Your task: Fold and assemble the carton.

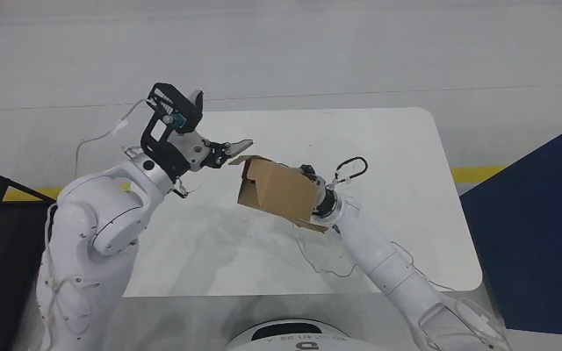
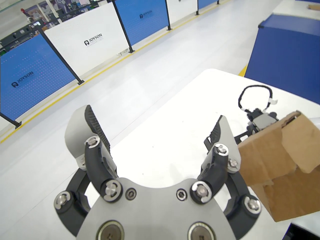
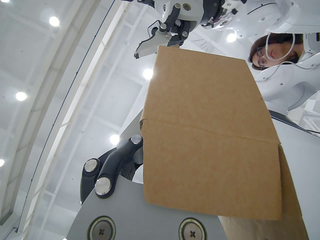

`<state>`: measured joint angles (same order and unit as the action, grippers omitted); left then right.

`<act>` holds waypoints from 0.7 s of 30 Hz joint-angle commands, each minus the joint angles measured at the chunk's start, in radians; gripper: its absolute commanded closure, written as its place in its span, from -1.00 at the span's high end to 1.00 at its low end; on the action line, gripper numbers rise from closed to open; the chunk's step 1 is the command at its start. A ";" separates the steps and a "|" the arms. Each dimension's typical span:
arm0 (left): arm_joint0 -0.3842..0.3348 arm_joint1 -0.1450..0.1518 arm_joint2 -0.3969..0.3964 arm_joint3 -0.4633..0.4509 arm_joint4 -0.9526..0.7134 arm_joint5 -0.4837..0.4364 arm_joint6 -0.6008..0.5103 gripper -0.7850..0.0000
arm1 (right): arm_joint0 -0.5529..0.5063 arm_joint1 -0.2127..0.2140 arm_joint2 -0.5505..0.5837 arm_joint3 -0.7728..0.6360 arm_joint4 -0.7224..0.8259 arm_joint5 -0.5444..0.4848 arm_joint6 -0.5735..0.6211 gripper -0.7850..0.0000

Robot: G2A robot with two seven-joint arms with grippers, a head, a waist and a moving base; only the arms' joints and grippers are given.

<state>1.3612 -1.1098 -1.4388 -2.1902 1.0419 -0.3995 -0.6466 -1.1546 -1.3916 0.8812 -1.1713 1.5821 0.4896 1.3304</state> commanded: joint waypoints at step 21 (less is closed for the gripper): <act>0.006 0.000 0.008 0.054 -0.203 0.056 0.019 1.00 | 0.020 0.025 -0.057 -0.015 0.213 0.018 -0.018 -1.00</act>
<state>1.3652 -1.1104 -1.4211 -2.1425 0.8595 -0.3469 -0.6316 -1.1347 -1.3679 0.8253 -1.1844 1.7824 0.5073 1.3130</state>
